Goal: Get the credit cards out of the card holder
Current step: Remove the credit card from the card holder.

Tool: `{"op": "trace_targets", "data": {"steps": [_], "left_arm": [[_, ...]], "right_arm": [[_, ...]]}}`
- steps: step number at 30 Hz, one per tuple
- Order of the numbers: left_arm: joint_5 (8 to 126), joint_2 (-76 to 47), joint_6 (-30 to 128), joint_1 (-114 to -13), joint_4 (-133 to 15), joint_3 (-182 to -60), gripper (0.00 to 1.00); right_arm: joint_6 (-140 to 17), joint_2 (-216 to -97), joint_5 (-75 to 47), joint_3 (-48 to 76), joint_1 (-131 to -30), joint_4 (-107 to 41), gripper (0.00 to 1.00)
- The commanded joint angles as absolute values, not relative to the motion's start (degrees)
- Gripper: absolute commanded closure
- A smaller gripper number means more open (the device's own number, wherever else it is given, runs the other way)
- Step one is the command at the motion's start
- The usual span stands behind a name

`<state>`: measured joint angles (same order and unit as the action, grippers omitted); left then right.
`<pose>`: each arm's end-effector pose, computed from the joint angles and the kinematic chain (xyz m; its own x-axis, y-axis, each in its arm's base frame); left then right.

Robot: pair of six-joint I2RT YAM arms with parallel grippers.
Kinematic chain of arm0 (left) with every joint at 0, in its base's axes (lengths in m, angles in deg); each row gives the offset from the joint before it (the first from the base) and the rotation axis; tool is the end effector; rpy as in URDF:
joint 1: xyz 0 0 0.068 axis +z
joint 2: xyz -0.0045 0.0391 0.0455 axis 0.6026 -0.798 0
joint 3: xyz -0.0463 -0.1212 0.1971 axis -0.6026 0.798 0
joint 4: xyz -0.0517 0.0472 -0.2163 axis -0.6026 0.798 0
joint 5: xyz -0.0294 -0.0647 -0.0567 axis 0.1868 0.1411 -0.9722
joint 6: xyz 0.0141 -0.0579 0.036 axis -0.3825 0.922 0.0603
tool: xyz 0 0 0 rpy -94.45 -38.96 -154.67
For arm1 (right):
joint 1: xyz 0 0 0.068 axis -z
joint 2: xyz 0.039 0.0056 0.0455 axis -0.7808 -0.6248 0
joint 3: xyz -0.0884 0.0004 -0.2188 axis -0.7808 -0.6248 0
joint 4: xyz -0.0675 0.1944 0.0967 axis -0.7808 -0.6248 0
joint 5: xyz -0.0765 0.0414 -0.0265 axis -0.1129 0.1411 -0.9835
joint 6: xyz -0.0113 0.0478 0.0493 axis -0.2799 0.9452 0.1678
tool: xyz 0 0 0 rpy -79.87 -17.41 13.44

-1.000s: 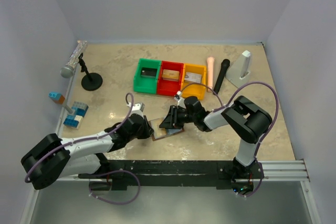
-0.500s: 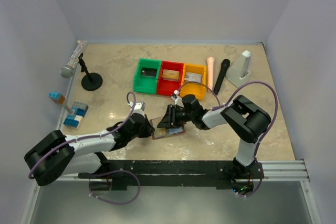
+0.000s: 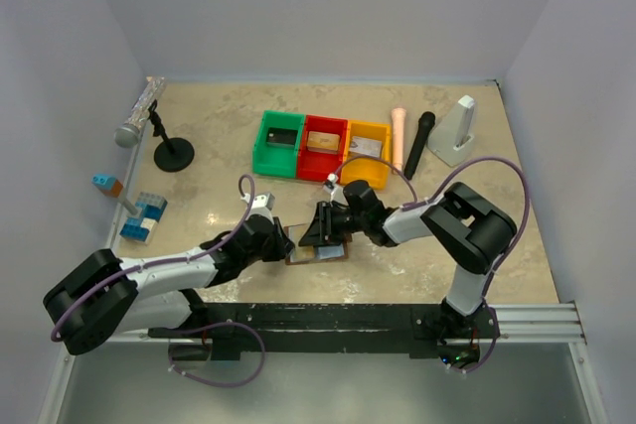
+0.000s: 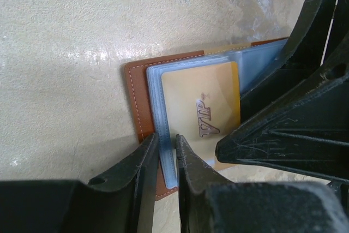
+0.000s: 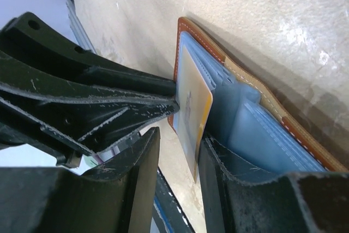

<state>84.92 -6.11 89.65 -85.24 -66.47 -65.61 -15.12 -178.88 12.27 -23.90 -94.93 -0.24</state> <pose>0.1473 -0.1502 0.1161 -0.7767 -0.2930 -0.5576 0.0603 0.8465 -0.5289 0.2052 0.2393 0.1025 -0.9680 -0.0050 -0.2510 -0.2238 0.4702 0.8537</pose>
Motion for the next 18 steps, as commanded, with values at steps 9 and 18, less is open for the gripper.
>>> {"op": "trace_targets", "data": {"steps": [9, 18], "left_arm": [[86.68, -6.05, 90.50, -85.31, -64.65, -64.37, 0.87], [87.03, -7.02, 90.85, -85.31, -64.91, -63.93, 1.00]], "right_arm": [[-19.38, -172.87, 11.47, -24.67, -95.45, -6.76, 0.65], [-19.29, -171.99, 11.12, -25.20, -95.37, -6.93, 0.66]]}}
